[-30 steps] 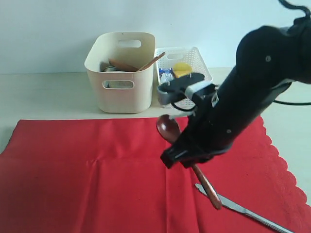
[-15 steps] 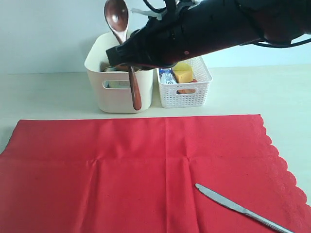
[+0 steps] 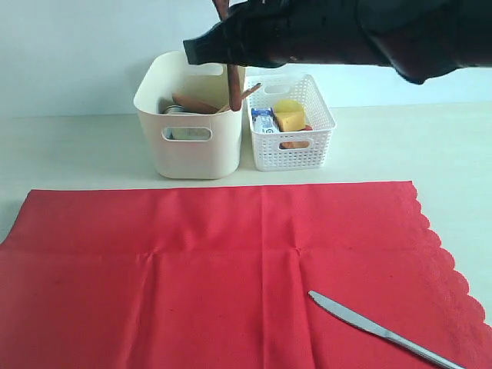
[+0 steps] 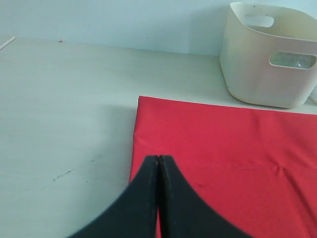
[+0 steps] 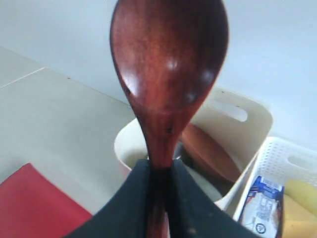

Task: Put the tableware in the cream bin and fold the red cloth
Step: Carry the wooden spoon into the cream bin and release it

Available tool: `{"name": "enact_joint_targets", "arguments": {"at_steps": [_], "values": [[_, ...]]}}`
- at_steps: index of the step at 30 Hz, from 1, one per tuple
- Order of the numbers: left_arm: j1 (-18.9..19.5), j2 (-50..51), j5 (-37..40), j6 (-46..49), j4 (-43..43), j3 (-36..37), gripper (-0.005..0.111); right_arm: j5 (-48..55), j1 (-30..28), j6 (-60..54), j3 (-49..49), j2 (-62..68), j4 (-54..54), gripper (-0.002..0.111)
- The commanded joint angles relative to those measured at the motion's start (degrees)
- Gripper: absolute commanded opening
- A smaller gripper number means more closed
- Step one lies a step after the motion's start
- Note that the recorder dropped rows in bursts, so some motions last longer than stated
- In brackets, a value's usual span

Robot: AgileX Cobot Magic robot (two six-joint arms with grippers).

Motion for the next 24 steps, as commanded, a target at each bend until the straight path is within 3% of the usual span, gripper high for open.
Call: {"name": "enact_joint_targets", "arguments": {"at_steps": [1,10,24], "values": [[0.09,-0.31,-0.64,0.04,0.05,0.19,0.000,-6.42,0.00,-2.31,-0.41,3.11,-2.13,0.000],[0.09,-0.31,-0.64,0.04,0.05,0.19,0.000,-13.30,0.00,-1.59,-5.09,11.15,-9.07,0.000],[0.09,-0.31,-0.64,0.04,0.05,0.19,0.000,-13.37,0.00,1.08,-24.34,28.07,-11.24,0.000]]}}
